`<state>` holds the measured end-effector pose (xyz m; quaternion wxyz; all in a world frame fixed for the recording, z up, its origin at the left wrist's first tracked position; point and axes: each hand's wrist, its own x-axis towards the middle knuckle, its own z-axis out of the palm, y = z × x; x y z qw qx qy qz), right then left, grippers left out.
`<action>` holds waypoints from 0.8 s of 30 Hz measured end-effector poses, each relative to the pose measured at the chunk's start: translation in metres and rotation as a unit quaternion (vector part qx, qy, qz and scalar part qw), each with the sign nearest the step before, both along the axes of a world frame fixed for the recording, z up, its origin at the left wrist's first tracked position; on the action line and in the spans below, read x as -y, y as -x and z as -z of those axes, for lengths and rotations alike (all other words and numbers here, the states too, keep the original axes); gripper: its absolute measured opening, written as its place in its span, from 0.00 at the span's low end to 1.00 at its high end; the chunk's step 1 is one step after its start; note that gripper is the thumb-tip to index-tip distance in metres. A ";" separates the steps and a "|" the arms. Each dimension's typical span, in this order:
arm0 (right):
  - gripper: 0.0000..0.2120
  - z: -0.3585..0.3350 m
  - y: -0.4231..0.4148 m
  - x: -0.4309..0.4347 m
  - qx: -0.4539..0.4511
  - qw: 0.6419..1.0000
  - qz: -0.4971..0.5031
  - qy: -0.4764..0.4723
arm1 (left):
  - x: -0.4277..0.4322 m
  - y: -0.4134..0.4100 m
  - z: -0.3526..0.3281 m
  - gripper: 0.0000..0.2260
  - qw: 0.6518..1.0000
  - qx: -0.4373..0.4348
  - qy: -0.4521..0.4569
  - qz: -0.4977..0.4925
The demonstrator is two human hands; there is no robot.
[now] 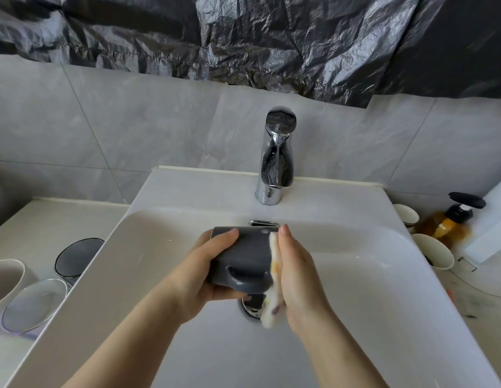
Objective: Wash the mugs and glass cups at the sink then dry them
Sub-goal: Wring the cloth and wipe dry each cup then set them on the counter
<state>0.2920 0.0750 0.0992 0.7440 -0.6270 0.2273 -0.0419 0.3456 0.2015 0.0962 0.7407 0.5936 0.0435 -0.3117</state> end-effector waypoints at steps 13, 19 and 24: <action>0.29 -0.001 0.010 0.017 0.100 0.948 -0.303 0.007 | -0.018 -0.016 -0.003 0.22 1.000 0.009 -0.005 -0.021; 0.14 0.006 0.010 0.014 0.051 0.904 -0.270 0.328 | -0.016 -0.016 -0.002 0.18 1.000 0.008 0.013 -0.006; 0.11 -0.011 0.012 0.021 0.071 0.981 -0.177 0.031 | -0.018 -0.017 -0.002 0.17 0.999 0.027 0.010 -0.019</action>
